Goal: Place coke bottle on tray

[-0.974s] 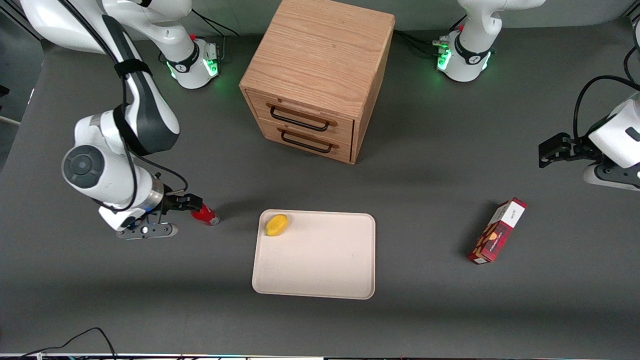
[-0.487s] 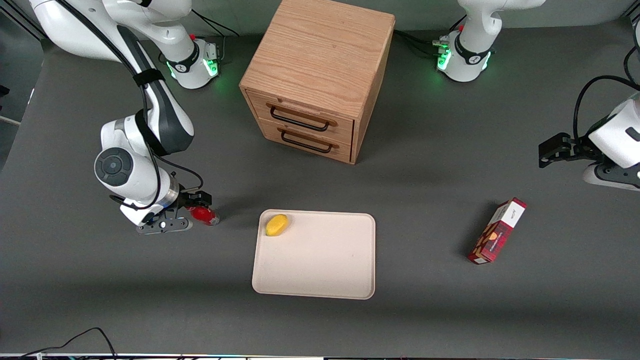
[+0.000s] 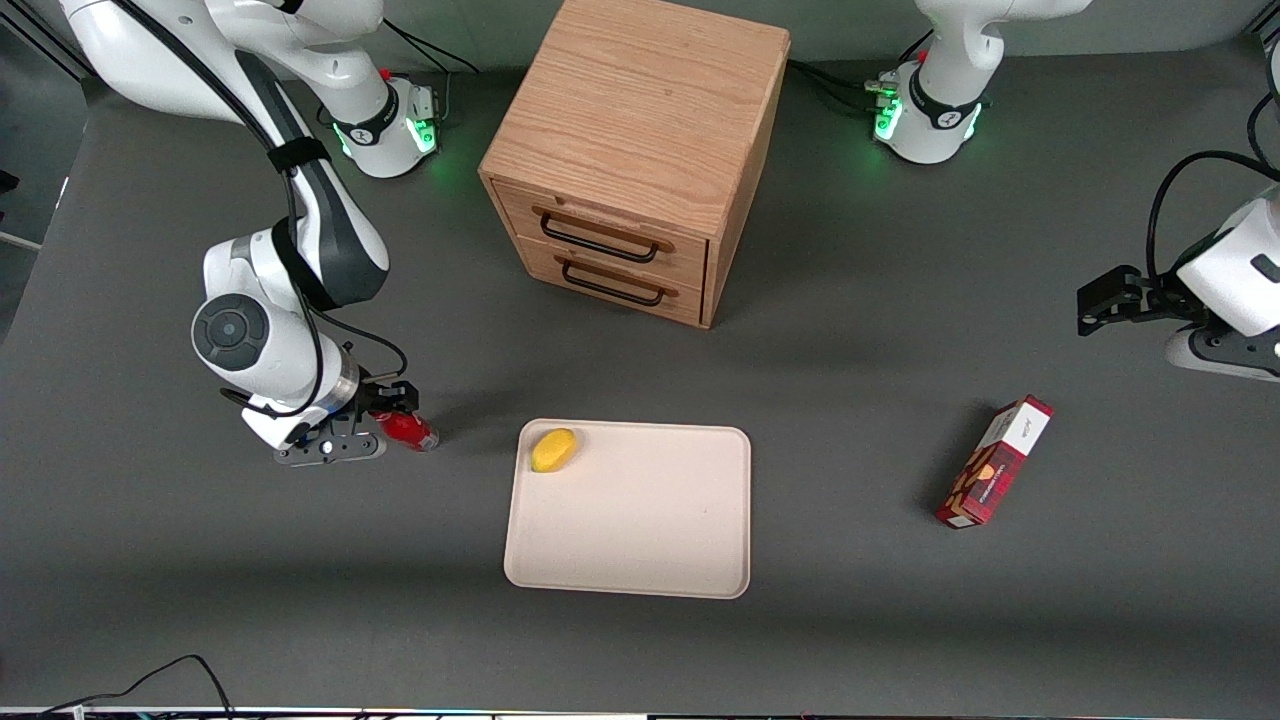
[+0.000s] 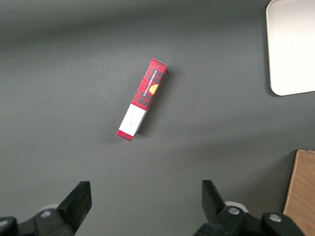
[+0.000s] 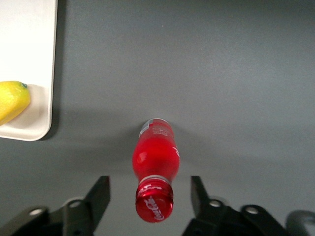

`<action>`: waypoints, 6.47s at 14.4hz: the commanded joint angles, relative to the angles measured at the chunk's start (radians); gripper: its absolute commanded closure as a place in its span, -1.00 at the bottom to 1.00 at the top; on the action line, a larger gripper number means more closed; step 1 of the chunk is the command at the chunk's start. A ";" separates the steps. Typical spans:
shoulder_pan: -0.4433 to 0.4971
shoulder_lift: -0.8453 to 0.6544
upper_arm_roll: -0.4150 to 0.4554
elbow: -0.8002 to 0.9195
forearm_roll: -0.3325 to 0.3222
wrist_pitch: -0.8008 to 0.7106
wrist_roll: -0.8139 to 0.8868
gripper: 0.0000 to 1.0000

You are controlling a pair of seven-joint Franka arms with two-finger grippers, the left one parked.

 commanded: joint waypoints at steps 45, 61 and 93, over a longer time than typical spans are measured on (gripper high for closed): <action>0.238 0.349 -0.006 0.793 0.097 -0.182 0.056 1.00; 0.334 0.519 -0.118 0.822 0.039 -0.099 0.068 0.45; -0.055 -0.307 -0.101 0.230 0.100 -0.404 -0.039 -1.00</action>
